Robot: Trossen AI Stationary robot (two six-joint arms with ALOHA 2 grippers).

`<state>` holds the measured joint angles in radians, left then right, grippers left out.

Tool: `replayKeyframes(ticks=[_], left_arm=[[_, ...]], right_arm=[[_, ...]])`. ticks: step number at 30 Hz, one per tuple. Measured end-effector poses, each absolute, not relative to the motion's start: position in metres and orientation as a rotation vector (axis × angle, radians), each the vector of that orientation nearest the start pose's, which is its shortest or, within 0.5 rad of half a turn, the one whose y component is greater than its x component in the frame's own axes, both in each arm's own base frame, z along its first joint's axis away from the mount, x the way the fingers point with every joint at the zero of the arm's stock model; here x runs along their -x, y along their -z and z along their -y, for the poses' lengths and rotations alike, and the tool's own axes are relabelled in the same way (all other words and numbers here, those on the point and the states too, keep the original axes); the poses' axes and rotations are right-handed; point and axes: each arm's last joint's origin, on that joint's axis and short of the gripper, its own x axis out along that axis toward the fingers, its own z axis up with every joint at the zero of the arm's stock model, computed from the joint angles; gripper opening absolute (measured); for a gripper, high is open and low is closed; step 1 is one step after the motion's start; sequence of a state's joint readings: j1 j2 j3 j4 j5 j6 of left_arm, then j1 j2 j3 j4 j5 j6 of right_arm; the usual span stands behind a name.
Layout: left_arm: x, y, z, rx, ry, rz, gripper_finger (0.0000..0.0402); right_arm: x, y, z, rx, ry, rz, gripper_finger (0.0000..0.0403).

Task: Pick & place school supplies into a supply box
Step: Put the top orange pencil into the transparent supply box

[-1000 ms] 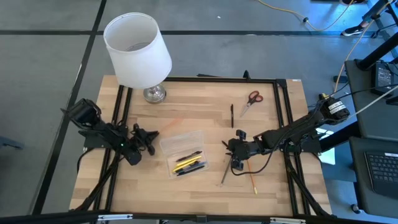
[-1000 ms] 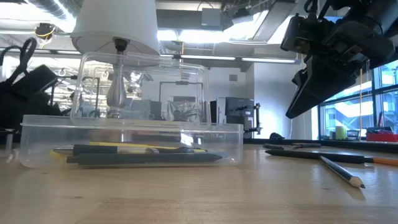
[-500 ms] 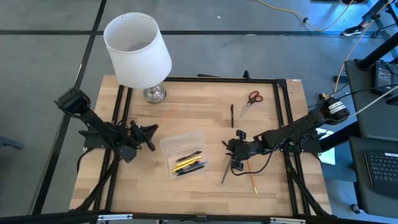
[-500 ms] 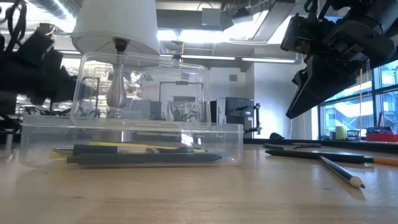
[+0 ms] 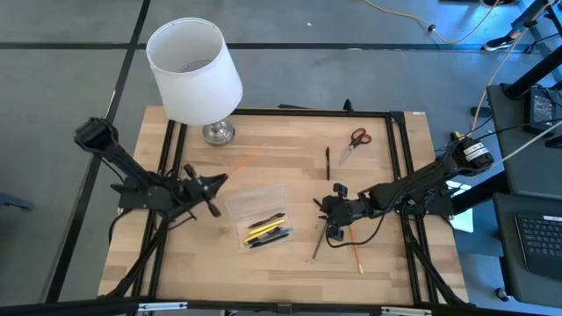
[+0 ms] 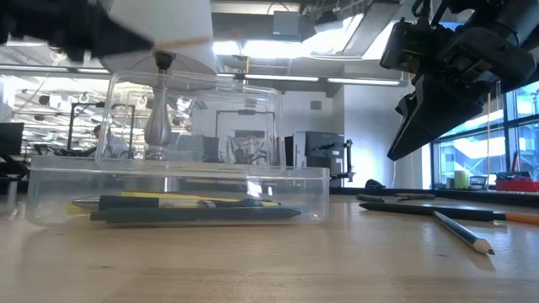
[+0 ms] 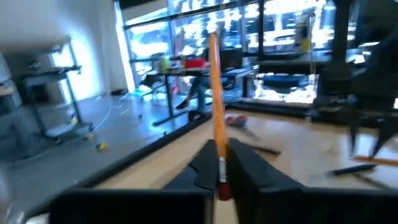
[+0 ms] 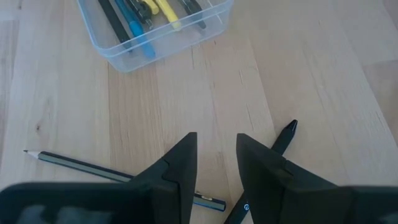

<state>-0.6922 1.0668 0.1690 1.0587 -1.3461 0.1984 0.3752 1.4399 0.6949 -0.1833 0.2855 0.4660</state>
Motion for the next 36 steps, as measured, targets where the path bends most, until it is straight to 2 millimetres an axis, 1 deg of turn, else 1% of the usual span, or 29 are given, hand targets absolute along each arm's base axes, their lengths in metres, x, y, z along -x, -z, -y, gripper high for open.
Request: replayKeyframes(ticks=[3, 6, 9, 14, 19, 23, 29, 36], left_arm=[[-0.156, -0.218, 0.093, -0.098, -0.651, 0.025, 0.0012], [-0.167, -0.234, 0.103, -0.143, -0.606, 0.009, 0.0012], [-0.178, -0.240, 0.115, -0.132, -0.518, -0.012, 0.0012], [-0.190, -0.239, 0.139, -0.065, -0.399, -0.072, 0.0012], [-0.193, -0.226, 0.167, 0.018, -0.265, -0.114, 0.0012], [-0.193, -0.207, 0.183, 0.085, -0.257, -0.139, 0.0012], [-0.197, -0.174, 0.193, 0.156, -0.301, -0.172, 0.0012], [-0.203, -0.141, 0.198, 0.239, -0.332, -0.215, 0.0012]], right_arm=[[-0.248, -0.167, -0.089, -0.134, 0.122, -0.871, 0.0116], [-0.248, -0.167, -0.089, -0.134, 0.122, -0.871, 0.0116], [-0.248, -0.167, -0.089, -0.134, 0.121, -0.871, 0.0116], [-0.248, -0.167, -0.089, -0.133, 0.120, -0.874, 0.0116], [-0.248, -0.166, -0.089, -0.133, 0.120, -0.877, 0.0116], [-0.248, -0.166, -0.089, -0.135, 0.121, -0.876, 0.0116], [-0.248, -0.166, -0.089, -0.182, 0.142, -0.873, 0.0116], [-0.248, -0.167, -0.089, -0.188, 0.143, -0.868, 0.0116]])
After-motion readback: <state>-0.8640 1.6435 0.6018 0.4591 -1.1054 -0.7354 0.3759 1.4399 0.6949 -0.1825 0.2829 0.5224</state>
